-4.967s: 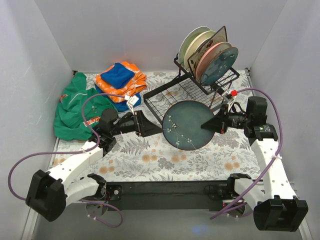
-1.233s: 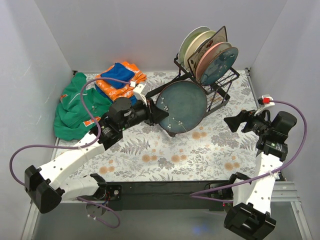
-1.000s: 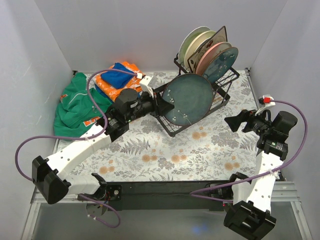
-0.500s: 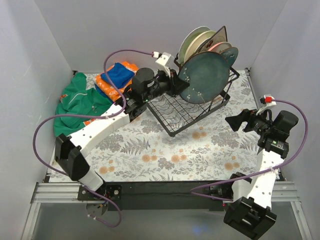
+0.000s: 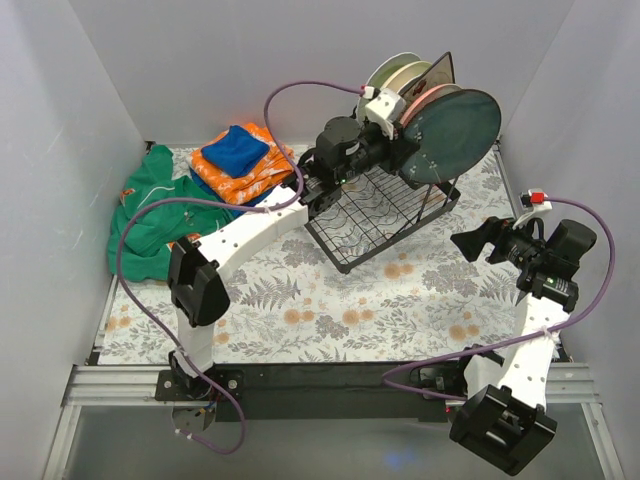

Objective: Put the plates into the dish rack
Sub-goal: Insert the plate into the dish rack

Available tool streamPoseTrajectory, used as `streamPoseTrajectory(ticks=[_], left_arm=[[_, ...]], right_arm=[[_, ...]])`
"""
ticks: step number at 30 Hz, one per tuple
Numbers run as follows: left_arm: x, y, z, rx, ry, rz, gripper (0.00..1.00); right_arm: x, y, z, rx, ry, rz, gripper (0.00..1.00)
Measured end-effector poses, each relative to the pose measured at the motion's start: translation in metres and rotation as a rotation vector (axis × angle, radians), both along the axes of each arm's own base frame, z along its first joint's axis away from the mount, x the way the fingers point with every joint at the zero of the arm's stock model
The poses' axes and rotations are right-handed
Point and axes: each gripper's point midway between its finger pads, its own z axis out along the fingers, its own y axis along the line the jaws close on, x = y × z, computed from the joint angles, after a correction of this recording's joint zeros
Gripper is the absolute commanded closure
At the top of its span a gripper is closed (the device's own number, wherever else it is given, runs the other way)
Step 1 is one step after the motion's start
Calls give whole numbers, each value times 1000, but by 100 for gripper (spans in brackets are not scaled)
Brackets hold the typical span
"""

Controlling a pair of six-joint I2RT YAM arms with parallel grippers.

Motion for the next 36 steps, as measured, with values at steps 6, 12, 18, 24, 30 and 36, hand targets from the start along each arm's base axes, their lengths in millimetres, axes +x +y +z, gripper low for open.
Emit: streamPoseTrajectory(ticks=[6,12,18,24,30,36], left_arm=[[13,-22,4,1,-54,12,100],[24,-30,15,-10,-100,48,100],[38,-35,25,-22,-175,125,100],[45,-44,16,12,-235,176,100],[48,-54,7,47,-299,207,100],[49,-54,4,88,-342,239,100]], right_arm=[[1,-1,-3,13,13,2,2],[2,-1,-4,25,22,5,1],[2,-2,-5,34,31,4,2],[2,-1,-6,37,33,5,1],[2,-2,-6,39,34,4,2],[3,-2,-8,43,41,2,2]])
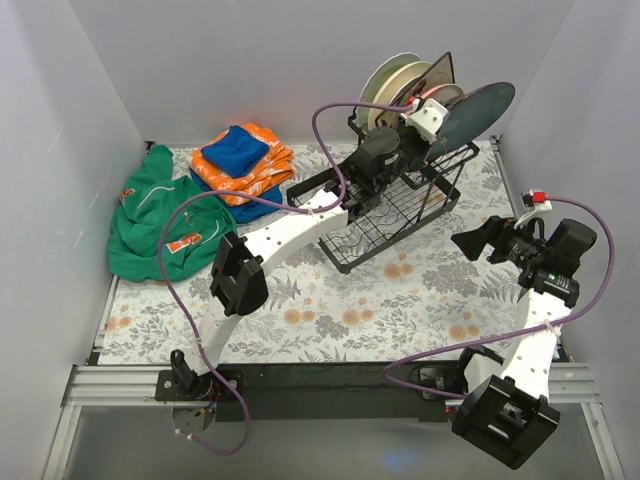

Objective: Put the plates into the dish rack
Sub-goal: Insert the plate into the dish rack

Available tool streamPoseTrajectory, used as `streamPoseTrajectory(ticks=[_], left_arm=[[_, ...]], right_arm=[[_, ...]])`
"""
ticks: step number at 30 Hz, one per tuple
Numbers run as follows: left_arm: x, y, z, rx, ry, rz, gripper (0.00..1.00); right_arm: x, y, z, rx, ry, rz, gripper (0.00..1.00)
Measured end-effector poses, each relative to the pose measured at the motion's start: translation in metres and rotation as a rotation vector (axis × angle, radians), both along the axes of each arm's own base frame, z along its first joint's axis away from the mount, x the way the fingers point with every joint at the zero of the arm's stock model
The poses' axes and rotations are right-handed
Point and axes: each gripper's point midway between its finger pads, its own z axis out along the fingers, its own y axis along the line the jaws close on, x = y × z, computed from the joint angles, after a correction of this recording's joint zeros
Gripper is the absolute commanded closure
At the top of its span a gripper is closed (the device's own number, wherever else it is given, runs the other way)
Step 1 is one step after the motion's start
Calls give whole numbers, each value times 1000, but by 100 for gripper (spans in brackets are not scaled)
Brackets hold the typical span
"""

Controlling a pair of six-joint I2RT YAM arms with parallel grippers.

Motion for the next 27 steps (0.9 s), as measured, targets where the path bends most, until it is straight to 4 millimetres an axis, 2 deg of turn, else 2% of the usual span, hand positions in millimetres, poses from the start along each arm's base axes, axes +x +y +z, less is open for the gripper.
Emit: streamPoseTrajectory(ticks=[20,27], left_arm=[[-2,-2,2,48,-89,84,100],[-6,-6,-11,87,-90,91,100]], right_arm=[[0,0,-1,10,4,6,2],[-1,1,-1,12,5,8,2]])
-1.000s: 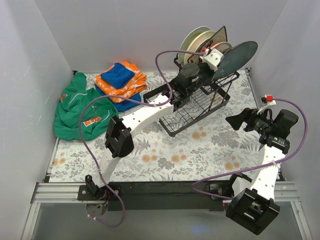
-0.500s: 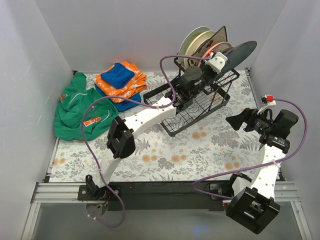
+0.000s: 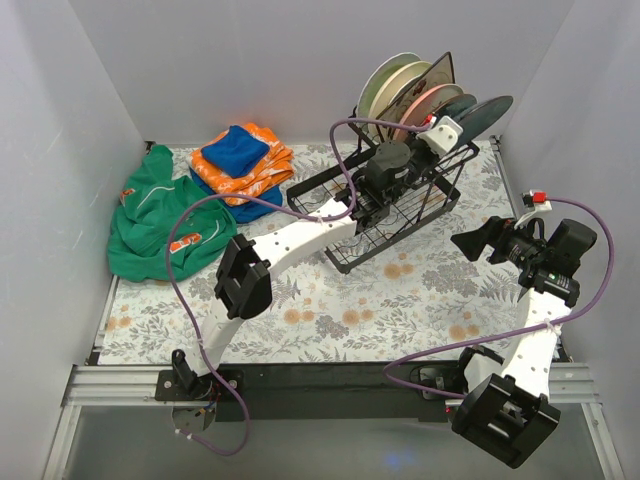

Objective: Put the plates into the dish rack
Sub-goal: Insert the plate into the dish rack

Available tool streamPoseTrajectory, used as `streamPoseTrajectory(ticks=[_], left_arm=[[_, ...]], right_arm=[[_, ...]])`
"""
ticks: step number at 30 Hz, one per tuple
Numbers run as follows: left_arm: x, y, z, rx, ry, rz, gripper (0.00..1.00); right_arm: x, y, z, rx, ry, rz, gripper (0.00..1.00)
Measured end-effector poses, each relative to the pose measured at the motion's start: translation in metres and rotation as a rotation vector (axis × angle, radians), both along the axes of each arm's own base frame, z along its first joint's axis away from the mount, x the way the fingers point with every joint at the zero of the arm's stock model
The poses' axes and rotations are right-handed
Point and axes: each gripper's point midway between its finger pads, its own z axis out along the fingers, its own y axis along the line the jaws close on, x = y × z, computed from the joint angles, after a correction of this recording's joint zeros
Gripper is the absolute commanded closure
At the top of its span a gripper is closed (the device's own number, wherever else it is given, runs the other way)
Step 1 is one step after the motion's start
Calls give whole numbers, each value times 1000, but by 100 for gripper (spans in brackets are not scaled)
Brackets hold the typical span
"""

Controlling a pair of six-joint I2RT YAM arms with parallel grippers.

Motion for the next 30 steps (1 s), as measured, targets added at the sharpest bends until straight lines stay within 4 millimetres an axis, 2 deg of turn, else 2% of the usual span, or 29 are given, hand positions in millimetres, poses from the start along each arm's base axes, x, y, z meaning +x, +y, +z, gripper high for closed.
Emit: streamPoseTrajectory(ticks=[4,16,22,30], left_arm=[[-3,-3,-10,39,-8,4,100],[-6,-5,-17,65,-14,43,100],[1,-11,-43,89,23,58,100],[0,-11,-44,86,26,63,100]], right_arm=[[0,0,0,1,0,2,1],[0,-1,0,2,0,-3,2],[0,-1,0,2,-1,-3,2],[0,-1,0,3,-1,-1,1]])
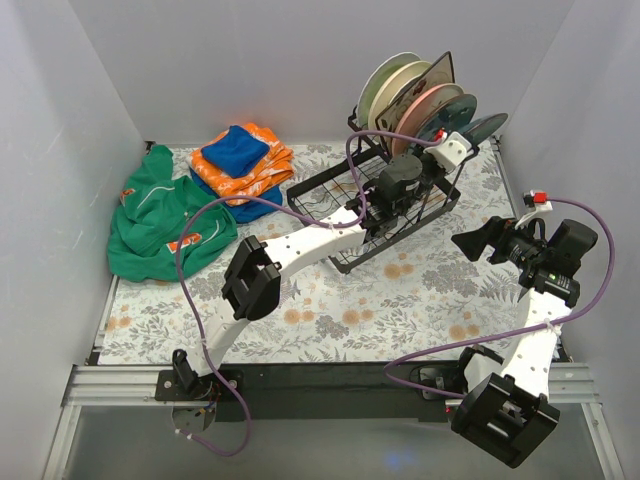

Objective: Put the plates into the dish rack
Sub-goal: Insert the plate into the dish rack

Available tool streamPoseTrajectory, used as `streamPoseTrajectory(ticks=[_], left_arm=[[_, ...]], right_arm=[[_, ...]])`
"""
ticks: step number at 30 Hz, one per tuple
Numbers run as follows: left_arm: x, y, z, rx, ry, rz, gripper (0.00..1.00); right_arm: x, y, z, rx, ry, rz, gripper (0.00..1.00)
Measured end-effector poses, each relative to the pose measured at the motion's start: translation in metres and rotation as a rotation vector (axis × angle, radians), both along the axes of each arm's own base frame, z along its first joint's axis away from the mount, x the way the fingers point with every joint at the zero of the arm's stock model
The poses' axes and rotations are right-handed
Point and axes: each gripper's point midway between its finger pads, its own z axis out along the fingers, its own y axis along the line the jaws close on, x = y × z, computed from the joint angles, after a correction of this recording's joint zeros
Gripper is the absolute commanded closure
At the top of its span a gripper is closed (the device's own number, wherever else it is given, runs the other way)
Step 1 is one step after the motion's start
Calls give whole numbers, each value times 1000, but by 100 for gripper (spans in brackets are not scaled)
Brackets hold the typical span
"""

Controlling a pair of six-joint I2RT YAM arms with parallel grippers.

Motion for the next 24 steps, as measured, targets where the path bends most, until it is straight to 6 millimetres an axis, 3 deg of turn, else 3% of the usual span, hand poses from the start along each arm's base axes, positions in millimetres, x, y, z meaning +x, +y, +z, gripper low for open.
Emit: streamPoseTrajectory(ticks=[3,5,6,7,10,17,24], left_arm=[[0,0,0,-2,2,0,97],[0,0,0,-4,3,1,83],[0,0,0,-4,4,3,67],[0,1,0,-8,7,5,59],[1,2,13,-52,-17,12,48],[-2,8,52,-156,-72,24,45],[-6,7,59,-171,-87,25,43]], right_arm=[[0,0,0,1,0,0,2],[0,0,0,1,0,-2,2],[0,-1,0,1,0,-2,2],[0,0,0,2,0,-1,2],[0,-1,0,3,-1,0,2],[0,0,0,8,1,4,1],[0,0,0,11,2,8,2]])
